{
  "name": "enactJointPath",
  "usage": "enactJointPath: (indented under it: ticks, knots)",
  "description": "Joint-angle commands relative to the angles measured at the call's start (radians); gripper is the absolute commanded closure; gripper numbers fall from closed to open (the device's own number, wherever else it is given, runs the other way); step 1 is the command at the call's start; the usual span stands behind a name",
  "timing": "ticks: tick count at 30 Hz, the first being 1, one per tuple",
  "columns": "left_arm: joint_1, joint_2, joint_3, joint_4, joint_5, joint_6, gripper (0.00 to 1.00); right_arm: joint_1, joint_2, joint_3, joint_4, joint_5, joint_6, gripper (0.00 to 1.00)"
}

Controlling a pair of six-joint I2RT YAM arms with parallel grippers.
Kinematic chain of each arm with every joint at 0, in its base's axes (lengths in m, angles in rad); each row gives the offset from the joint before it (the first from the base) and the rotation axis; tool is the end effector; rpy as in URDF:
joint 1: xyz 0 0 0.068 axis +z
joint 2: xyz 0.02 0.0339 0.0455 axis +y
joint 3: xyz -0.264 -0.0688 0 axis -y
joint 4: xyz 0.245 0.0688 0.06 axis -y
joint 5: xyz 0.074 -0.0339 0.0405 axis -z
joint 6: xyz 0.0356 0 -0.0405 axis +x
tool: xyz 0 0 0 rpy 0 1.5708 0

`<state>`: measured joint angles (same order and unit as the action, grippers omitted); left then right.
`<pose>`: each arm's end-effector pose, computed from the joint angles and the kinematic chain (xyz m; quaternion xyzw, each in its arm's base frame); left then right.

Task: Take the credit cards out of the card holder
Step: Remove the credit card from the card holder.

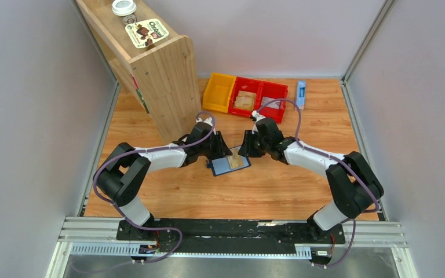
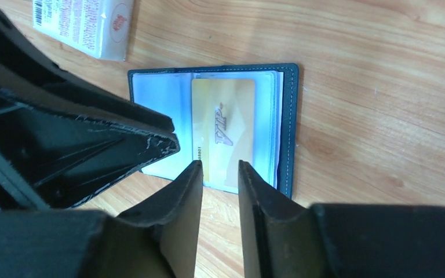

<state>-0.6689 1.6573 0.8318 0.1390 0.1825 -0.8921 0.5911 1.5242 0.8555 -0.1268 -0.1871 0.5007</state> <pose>0.2607 -0.2143 0.1681 -0.0615 0.8988 -0.3583 0.2448 0.2565 0.1802 0.1946 -0.0769 0.9192 0.2693 0.2768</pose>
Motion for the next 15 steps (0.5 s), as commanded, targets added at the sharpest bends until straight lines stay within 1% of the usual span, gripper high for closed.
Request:
enactJointPath:
  ticks: [1,8,13,15]
  knots:
    - [0.009,-0.028,-0.048,0.066,0.017,-0.053,0.63,-0.013,0.071,0.027,0.082,-0.057,0.004,0.72]
    - [0.012,0.001,-0.054,0.088,0.026,-0.077,0.55,-0.030,0.152,0.027,0.116,-0.080,0.015,0.76]
    - [0.015,0.019,-0.063,0.094,0.028,-0.102,0.53,-0.057,0.189,-0.009,0.118,-0.110,0.030,0.77]
    - [0.022,0.032,-0.071,0.108,0.037,-0.117,0.52,-0.068,0.195,-0.027,0.151,-0.123,0.035,0.77]
